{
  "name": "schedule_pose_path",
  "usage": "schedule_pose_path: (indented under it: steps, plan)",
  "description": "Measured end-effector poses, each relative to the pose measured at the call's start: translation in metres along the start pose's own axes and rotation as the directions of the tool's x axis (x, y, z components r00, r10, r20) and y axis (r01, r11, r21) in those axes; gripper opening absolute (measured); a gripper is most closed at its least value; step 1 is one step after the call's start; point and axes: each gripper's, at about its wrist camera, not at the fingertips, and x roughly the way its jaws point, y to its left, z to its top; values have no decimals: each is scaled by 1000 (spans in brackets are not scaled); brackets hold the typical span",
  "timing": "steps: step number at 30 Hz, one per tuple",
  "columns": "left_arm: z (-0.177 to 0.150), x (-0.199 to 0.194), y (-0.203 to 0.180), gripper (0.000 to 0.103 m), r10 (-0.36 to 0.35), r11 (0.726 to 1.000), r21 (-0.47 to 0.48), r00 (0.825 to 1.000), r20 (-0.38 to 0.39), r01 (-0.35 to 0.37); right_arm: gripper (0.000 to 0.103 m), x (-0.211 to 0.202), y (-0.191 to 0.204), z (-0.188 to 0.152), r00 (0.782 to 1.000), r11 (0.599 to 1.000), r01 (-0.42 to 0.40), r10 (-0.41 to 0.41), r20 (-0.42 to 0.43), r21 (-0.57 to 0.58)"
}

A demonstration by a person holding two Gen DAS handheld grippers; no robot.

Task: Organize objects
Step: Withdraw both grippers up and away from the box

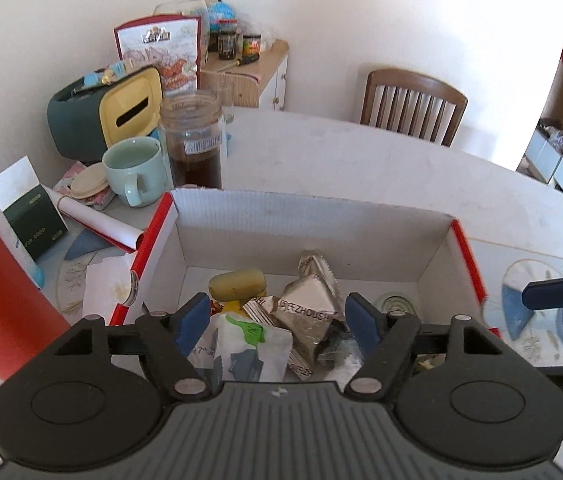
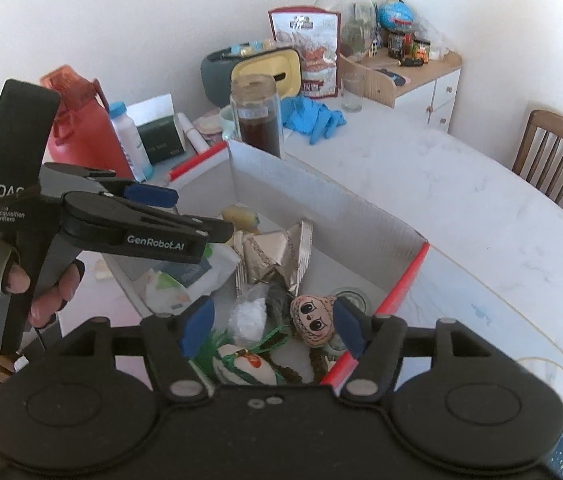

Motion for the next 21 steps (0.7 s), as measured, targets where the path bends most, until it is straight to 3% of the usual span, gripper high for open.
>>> schedule_pose_path:
  steps: [11,21]
  plan:
    - [-13,-53,-19,84,-5,1000,17,997,83,4,83,-49,-4,-17,993,999,-29,24,118,44]
    - [-24,-91,-32,102,-21,1000,-12,991,136,22,102,-90,-12,-36,959,994,-73,47,281,85]
